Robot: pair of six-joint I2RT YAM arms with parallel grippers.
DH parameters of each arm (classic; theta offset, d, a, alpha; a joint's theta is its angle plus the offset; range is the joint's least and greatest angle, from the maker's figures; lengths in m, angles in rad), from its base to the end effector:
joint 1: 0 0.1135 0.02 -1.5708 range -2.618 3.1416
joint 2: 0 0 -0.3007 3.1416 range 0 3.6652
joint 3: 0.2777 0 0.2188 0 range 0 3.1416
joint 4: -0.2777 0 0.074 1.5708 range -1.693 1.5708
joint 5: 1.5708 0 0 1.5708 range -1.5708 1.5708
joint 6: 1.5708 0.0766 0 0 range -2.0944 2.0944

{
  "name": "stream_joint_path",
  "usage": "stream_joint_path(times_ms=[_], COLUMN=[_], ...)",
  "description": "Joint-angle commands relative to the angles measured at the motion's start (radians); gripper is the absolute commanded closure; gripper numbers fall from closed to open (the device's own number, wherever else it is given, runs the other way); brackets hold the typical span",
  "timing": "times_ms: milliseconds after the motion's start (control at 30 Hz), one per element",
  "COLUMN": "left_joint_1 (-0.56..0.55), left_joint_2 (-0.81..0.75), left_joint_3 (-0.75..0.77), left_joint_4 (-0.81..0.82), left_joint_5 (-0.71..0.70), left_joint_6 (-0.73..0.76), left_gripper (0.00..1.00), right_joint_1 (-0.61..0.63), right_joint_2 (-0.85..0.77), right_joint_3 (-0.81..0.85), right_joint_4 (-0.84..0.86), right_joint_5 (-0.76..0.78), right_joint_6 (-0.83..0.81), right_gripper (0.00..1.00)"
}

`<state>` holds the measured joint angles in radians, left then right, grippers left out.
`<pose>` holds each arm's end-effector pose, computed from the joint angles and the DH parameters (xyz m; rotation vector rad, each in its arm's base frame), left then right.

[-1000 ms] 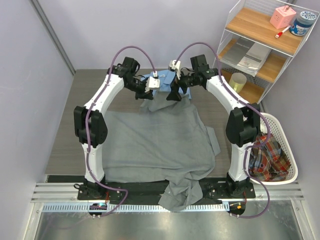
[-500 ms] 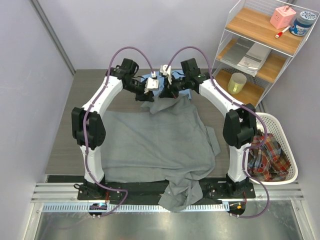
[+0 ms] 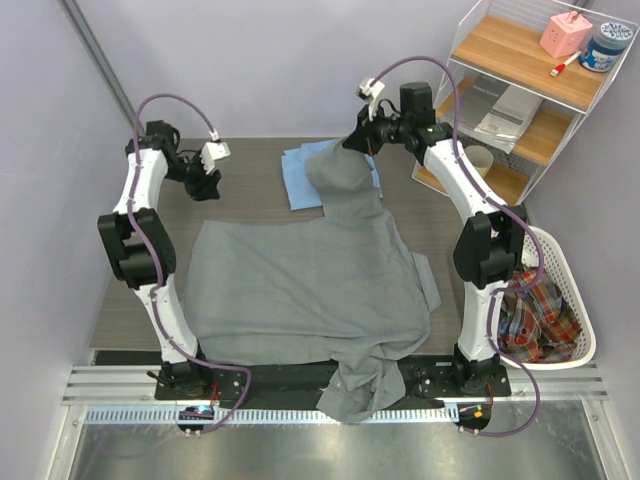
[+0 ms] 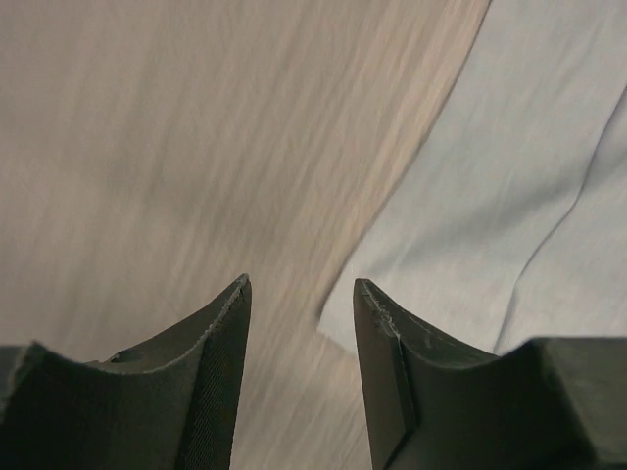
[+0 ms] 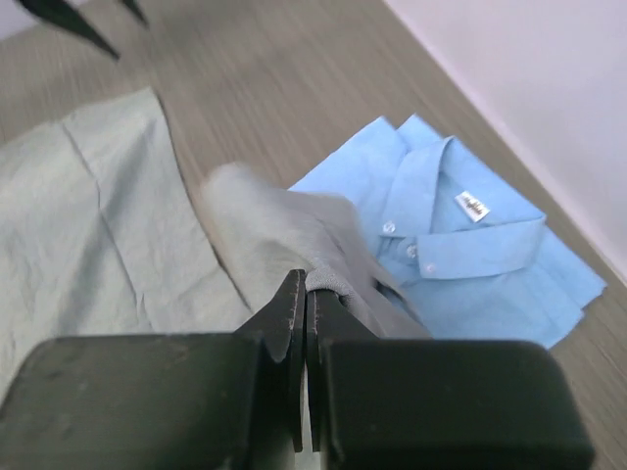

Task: Fold and stack the long sleeve shirts
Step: Fold the shirt

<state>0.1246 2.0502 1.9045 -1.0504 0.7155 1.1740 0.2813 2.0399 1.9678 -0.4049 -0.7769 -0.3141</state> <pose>0.4268 0.0028 0.2864 1.3424 1.9814 -0.4372 0.4505 0.1861 0.3673 -1.0221 1.6979 0.7677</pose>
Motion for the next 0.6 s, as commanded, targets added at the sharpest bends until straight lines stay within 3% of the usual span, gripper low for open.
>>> stream_joint_path(times_ms=[0, 200, 567], left_joint_1=[0.017, 0.023, 0.021], left_joint_2=[0.089, 0.157, 0.255], left_joint_3=[0.037, 0.051, 0.064], left_joint_4=[-0.157, -0.163, -0.125], left_joint_5=[-0.115, -0.188, -0.289], left_joint_6=[0.141, 0.193, 0.190], left_gripper=[0.54, 0.57, 0.57], right_joint_1=[0.012, 0.012, 0.012], right_joint_2=[0.065, 0.120, 0.123], right_joint_3=[0.118, 0.203, 0.204], right_joint_4=[0.081, 0.090, 0.124], right_joint_5=[0.030, 0.067, 0.103], right_joint_6=[0.139, 0.155, 0.141], right_gripper=[0.99, 0.99, 0.99])
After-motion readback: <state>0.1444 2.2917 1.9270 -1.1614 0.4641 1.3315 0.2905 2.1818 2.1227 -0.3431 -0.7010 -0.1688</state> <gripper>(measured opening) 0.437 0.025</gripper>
